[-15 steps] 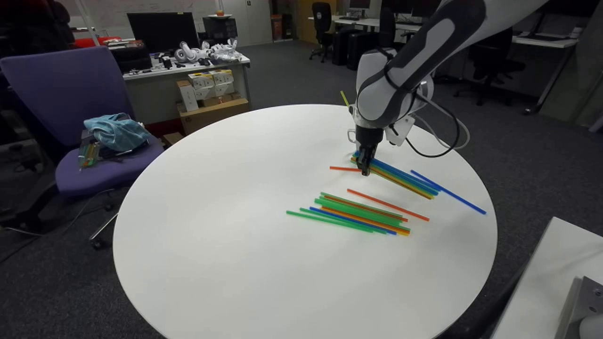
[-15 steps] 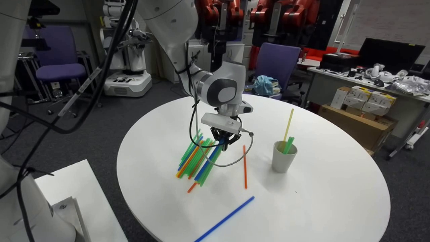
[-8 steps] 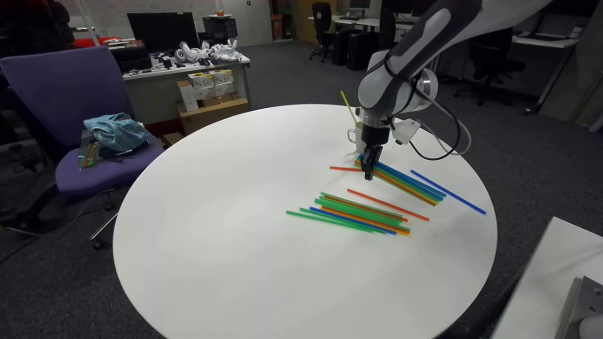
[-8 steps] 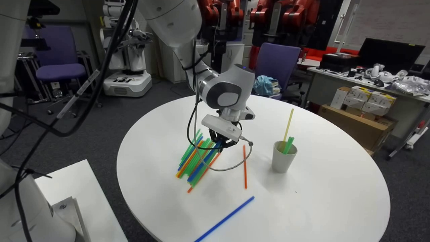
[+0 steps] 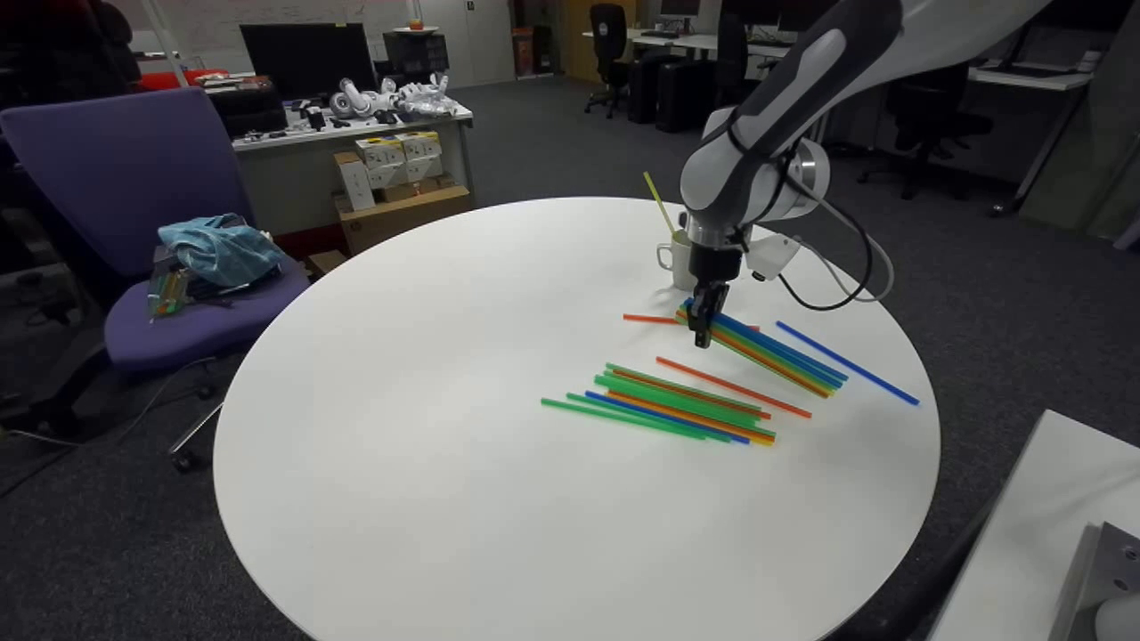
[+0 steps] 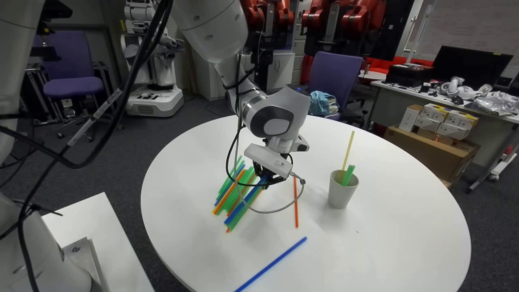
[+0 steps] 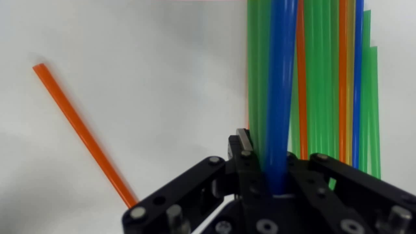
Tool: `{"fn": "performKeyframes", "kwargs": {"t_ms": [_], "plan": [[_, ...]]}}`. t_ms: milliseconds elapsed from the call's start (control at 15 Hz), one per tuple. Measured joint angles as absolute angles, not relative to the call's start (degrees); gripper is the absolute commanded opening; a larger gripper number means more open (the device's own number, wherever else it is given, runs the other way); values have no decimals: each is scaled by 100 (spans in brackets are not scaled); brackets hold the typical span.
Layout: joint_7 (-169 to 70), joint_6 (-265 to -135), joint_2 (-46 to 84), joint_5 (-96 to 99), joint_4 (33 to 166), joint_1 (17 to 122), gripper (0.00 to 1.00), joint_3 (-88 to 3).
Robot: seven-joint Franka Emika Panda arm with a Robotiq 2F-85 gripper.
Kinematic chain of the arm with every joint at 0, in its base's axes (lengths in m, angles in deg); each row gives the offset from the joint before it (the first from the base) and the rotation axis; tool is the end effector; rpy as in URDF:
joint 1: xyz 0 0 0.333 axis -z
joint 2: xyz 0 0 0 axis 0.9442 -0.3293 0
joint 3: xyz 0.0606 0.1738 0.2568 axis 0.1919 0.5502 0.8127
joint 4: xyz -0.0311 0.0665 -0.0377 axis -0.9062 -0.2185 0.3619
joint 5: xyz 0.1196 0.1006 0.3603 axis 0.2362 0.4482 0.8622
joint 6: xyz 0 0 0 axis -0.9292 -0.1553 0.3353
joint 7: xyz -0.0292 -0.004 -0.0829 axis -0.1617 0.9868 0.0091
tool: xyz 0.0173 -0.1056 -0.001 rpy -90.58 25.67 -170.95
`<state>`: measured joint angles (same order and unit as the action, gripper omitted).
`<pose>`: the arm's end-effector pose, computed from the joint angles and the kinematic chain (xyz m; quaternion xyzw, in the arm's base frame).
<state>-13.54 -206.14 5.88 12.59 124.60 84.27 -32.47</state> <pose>0.5748 -0.0760 0.1721 -0.9859 -0.1401 0.0336 0.0853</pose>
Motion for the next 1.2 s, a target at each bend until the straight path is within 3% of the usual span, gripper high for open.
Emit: {"fn": "performKeyframes", "kwargs": {"t_ms": [600,733,800,933,1067,1200], "plan": [[-1354,-20626,469,1259,12406,8411,1,-3162],[-1354,-20626,459,1259,12406,8413,18,-3162],[-1354,-20626,450,1259,12406,8414,31,-3162],[-1354,-20626,430,1259,12406,8417,30,-3162],[-1355,-20626,404,1259,12406,8421,36,-3162],[-1356,-20626,373,1259,12406,8426,32,-3162]]}}
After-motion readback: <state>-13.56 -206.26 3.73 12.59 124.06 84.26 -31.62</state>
